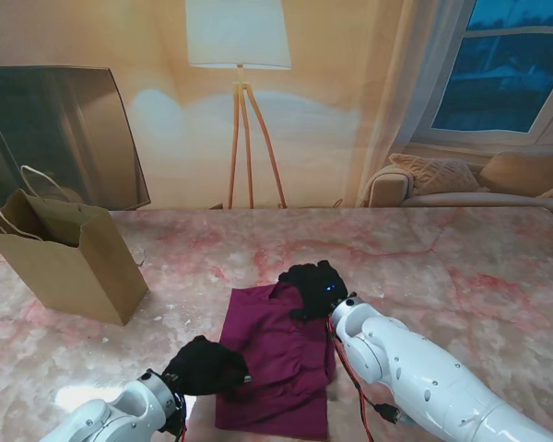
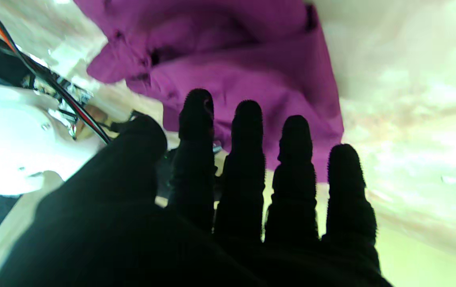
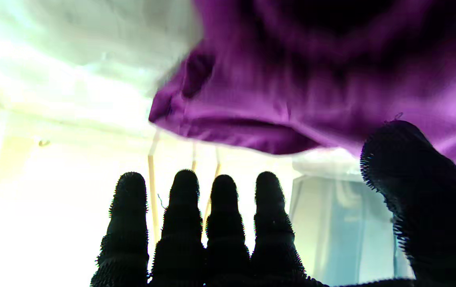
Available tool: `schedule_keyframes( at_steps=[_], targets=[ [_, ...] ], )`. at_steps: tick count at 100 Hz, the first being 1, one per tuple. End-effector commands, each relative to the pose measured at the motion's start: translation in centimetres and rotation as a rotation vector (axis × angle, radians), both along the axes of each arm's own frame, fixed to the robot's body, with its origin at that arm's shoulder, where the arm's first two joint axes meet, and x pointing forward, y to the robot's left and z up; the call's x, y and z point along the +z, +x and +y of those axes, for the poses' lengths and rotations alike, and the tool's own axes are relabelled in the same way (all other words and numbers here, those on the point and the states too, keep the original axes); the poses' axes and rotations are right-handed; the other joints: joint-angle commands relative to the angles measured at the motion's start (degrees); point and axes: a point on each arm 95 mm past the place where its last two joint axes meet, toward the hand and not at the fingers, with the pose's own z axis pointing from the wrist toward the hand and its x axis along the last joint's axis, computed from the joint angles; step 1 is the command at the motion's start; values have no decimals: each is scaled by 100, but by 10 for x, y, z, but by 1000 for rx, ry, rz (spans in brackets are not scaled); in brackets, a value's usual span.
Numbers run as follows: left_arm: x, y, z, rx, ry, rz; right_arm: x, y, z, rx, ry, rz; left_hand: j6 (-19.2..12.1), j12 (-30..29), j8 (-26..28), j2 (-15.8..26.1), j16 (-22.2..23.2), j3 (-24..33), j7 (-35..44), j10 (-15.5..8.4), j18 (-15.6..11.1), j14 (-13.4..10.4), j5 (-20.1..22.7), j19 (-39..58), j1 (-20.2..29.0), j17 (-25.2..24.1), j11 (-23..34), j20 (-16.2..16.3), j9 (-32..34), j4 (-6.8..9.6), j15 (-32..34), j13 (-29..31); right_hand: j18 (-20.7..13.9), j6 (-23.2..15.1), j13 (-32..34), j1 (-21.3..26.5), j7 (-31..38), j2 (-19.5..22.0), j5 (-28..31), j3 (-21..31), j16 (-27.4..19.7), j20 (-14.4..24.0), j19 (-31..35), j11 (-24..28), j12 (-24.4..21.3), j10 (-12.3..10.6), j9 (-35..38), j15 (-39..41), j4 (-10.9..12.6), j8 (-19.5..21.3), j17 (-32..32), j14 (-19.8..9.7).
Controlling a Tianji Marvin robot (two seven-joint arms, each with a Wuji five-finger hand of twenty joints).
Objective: Fold the socks and the shorts into the kraft paper bag
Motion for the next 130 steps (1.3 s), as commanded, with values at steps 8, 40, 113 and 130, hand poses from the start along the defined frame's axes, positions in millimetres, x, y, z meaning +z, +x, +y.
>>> schedule_keyframes(
  at_steps=[8, 40, 113, 130],
  targets=[
    [23, 9, -1, 71, -44, -98, 26, -4, 3, 9, 24, -69, -162, 28, 66, -248, -29, 150, 48, 111, 145, -10, -80, 44, -84, 112, -37, 13, -166, 212, -38, 125, -51, 74, -66, -170, 81, 188, -73, -231, -52, 162, 112, 81, 81, -93, 114, 75, -181, -57, -90, -9],
    [52, 64, -8, 190, 33, -208, 49, 7, -4, -43, 73, -15, 1011, -456, -800, -1274, -718, 1719, -2078, 226, -605, -309, -2158, -517, -792, 222, -625, -738, -2334, 179, -981, -912, -7, 274, -169, -197, -62, -356, -149, 87, -404, 43, 11, -330, -104, 174, 23, -201, -226, -129, 118, 620],
    [-3, 165, -29, 126, 306, 89, 15, 35, 1, -51, 12, 332, 1834, -702, -1169, -1853, -608, 1890, -3041, 482, -162, -45, -3119, -961, -1120, -299, -364, -647, -3031, -152, -802, -1162, -92, 1398, -133, -392, -2401, -507, -987, 221, 248, 1147, 727, 140, -11, 638, -1369, 177, -327, 33, 442, 345],
    [-14, 171, -32, 122, 311, 80, 4, 32, 1, -58, -15, 340, 1789, 481, -1185, -2055, 122, 2113, -2974, -7, -92, -162, -2987, -770, -1173, -208, 611, -546, -2044, -192, -97, -631, -187, 1500, 108, -242, -2419, -578, -934, 264, 1034, 1585, 1020, 1084, 410, 249, -1066, 937, -314, -687, 627, 125]
  ],
)
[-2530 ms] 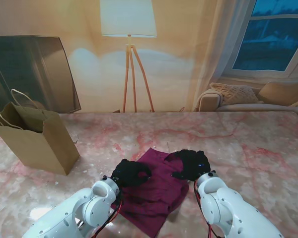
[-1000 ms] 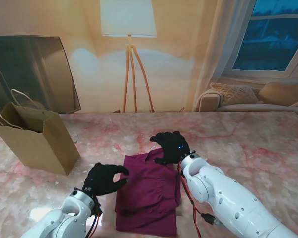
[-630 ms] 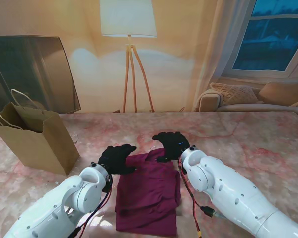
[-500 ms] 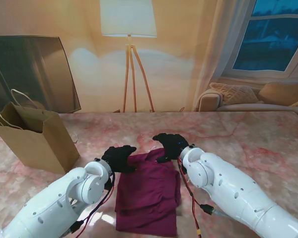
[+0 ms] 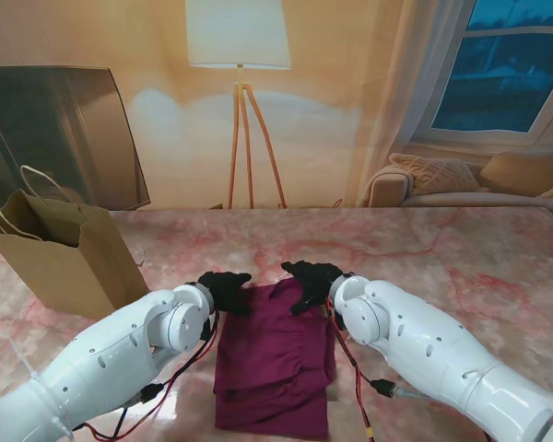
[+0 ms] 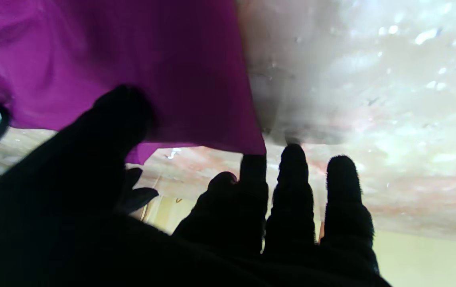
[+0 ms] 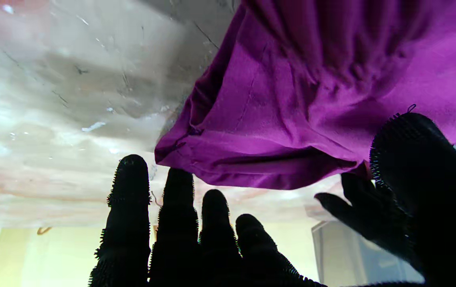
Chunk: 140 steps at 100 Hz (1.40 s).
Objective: Fold the socks and the shorts into the kraft paper bag
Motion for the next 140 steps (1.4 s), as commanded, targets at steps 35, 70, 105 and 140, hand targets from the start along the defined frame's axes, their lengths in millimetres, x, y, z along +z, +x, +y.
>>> schedule_keyframes(
  at_steps=[35, 70, 105, 140],
  targets=[
    [-24, -3, -11, -37, 34, -10, -20, -5, 7, -2, 10, -91, -1308, 4055, 852, -1032, 2497, 669, 2151, -1822, 394, -183, 1812, 866, 145, 517, 3840, 188, 2637, -302, 2293, 1877, 289, -1206, 1730, 432, 2218, -1605, 1400, 1038, 2435, -63, 878, 2975, 3142, -1592, 2695, 2639, -328, 968, 977, -337],
    [-39, -5, -7, -5, 30, -66, -29, -9, 15, 53, 32, -114, -3381, 1381, 3723, -676, 1174, 48, 5898, -713, 320, 84, 1915, 1161, 1113, 573, 454, 358, 1627, -461, 1096, 1414, 264, -4298, 1626, 1682, 5835, -1546, 4437, 484, 1632, 189, 1564, 1091, 2311, -1194, 2936, 1585, -1320, 1106, 1265, -327],
    [-16, -1, -4, 30, -18, -117, -4, -3, 21, 40, 129, -268, -3039, 1042, 4263, -390, 895, 216, 6383, -1035, 6, -590, 1251, 3558, 1223, 3115, 947, 517, 4413, -377, 2869, 4341, 187, -3697, 4617, 2084, 6135, -1615, 4650, 787, 1806, 347, 3608, 1383, 1707, -1033, 5961, 2774, -1207, 717, 3354, -326],
    [18, 9, 4, 125, -56, -389, 21, 0, 17, -30, 215, -493, -3317, 1684, 4328, -485, 863, 267, 6421, -1201, 6, -503, 1415, 3555, 1365, 3038, 394, 369, 4623, -447, 2863, 4279, 45, -3771, 4357, 2188, 6120, -1370, 4539, 598, 1843, 156, 3495, 1325, 1838, -1095, 5817, 2703, -1115, 786, 3085, -402]
  ],
)
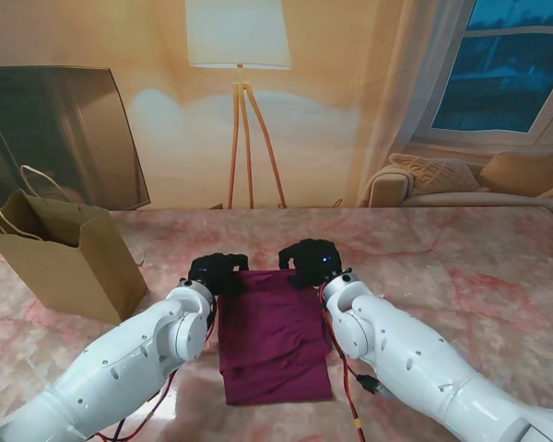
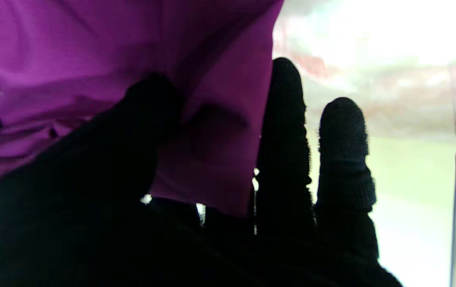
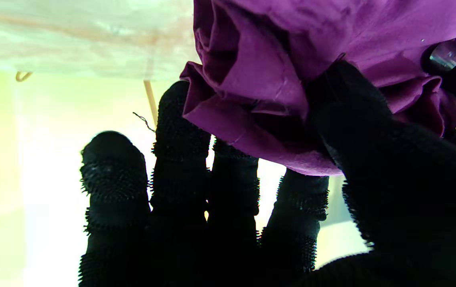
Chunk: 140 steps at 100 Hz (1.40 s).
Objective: Fold the socks and the shorts into the kraft paper bag
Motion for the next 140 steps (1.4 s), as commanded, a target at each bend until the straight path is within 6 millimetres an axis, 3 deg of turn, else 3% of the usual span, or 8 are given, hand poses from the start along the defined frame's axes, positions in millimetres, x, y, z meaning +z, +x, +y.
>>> schedule_keyframes(
  at_steps=[1, 26, 31, 40, 49, 95, 118, 140],
  targets=[
    [10, 2, -1, 12, -15, -50, 1, -2, 2, 2, 9, 3, -112, 111, 162, -96, -8, 200, 235, -70, 54, 12, 19, 210, 366, -35, -80, -51, 302, 94, 180, 76, -93, -144, -55, 215, 354, 104, 125, 61, 172, -87, 208, 69, 104, 31, 107, 69, 136, 17, -111, -126],
    [34, -11, -2, -10, -60, -206, -1, -15, -8, 18, 55, -22, -7, 192, -176, -384, -52, 26, -96, -155, -4, -64, 146, 141, 579, 1, -451, -82, 495, 43, 103, 87, -105, -259, -213, 190, 391, 135, 105, 26, 176, -117, 119, 114, 134, -59, 32, 72, 153, 22, -265, -204],
    [38, -16, -3, -29, -61, -219, -2, -19, -11, 23, 62, -22, 202, 196, -677, -402, -107, 12, -450, -191, -81, -97, 188, 95, 568, 17, -535, -114, 520, 30, 20, 86, -107, -243, -209, 192, 397, 122, 104, 36, 188, -116, 119, 136, 146, -35, 39, 100, 153, 18, -265, -212],
    [42, -26, -3, -74, -57, -239, -5, -26, -14, 48, 74, -26, 683, 241, -2389, -390, -236, 5, -1220, -209, -52, -147, 785, 40, 550, -5, -712, -169, 603, 23, -96, 110, -142, -226, -222, 170, 405, 129, 106, 64, 204, -118, 110, 158, 160, -32, 48, 139, 151, 20, -273, -237],
    [40, -38, -2, -112, -44, -255, -8, -35, -16, 78, 78, -37, 217, 264, -3178, -461, -281, 62, -998, -74, 68, -103, 1718, -19, 544, -106, -780, -145, 745, 11, -171, 59, -185, -266, -237, 140, 394, 132, 97, 90, 209, -121, 89, 164, 180, -58, 35, 160, 142, 45, -282, -278],
    [9, -106, 7, -220, -69, -328, -19, -69, -28, 218, 109, -42, 190, 338, -3675, -748, -176, 176, -1089, -4, 304, 25, 2313, -198, 286, -525, -678, -60, 671, -175, -250, -341, -411, -489, -372, 35, 211, 507, -40, 147, 298, -68, -202, 21, 492, -229, -71, 87, 194, 437, -353, -436],
    [-7, -133, 8, -277, -59, -271, -24, -84, -32, 283, 74, -13, 63, 893, -3587, -755, 33, 346, -981, -62, 456, 113, 2219, -845, 154, -1352, -461, -27, 313, -59, -543, -1014, -460, -537, -448, 6, 99, 493, -27, 223, 363, 4, -288, -39, 606, -272, -93, 36, 182, 638, -397, -477],
    [-25, -146, 9, -310, -60, -207, -34, -98, -32, 344, 6, 15, 112, 1195, -3592, -696, 153, 362, -981, -4, 473, 156, 2195, -1019, 168, -1529, -412, 61, 145, -47, -613, -1206, -457, -567, -461, -32, 76, 460, -3, 264, 359, 14, -313, -56, 622, -305, -68, 13, 164, 642, -427, -487]
  ],
)
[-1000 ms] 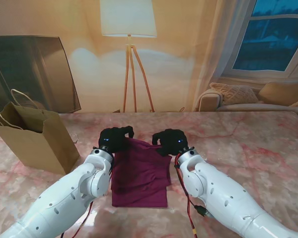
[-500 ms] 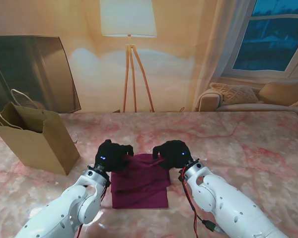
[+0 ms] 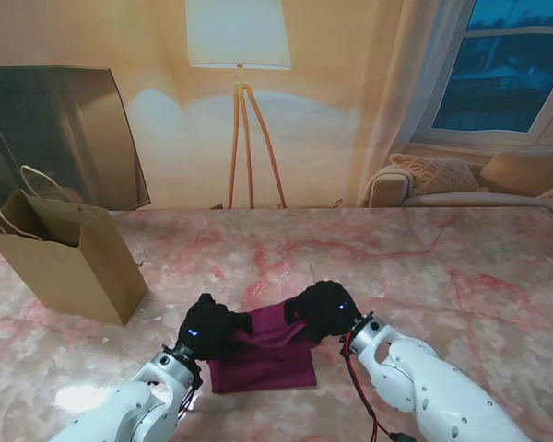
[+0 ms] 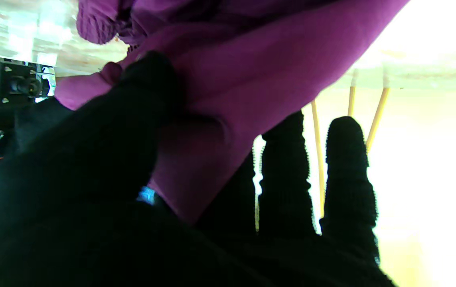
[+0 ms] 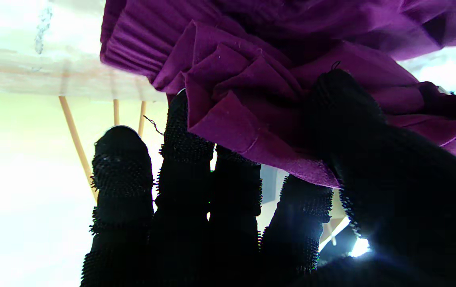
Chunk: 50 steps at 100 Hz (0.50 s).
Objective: Fold the socks and the shorts into the kraft paper bag
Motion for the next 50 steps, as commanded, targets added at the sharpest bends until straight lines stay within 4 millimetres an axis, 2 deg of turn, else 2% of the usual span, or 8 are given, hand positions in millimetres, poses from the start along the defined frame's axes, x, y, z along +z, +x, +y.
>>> schedule_keyframes(
  at_steps=[1, 23, 50],
  targets=[
    [-13, -10, 2, -15, 13, 31, -11, -10, 0, 24, -20, 28, -154, 179, 76, 75, 77, 299, 208, 8, 101, 94, 91, -50, 38, -74, 108, 134, -78, -46, -114, -128, -160, -311, -117, -44, 82, 126, 10, 252, 162, 65, -22, -57, 62, -173, -41, 7, 162, 126, -77, -241],
    [-25, -27, 1, -50, 18, 52, -25, -20, -2, 54, -50, 58, -130, 233, 114, 111, 113, 309, 224, 17, 94, 103, 43, -86, 33, -100, 116, 174, -113, -37, -131, -192, -165, -364, -155, -64, 65, 118, 17, 282, 147, 73, -57, -83, 81, -209, -34, -34, 149, 146, -136, -260],
    [-27, -47, 2, -59, -31, 36, -33, -31, 1, 58, -12, 58, -109, 267, 138, 120, 159, 333, 243, 46, 79, 111, 38, -56, 39, -70, 142, 238, -111, -35, -99, -188, -176, -358, -200, -84, 54, 183, -23, 321, 138, 91, -81, -106, 138, -213, -59, -63, 152, 203, -173, -270]
  ],
)
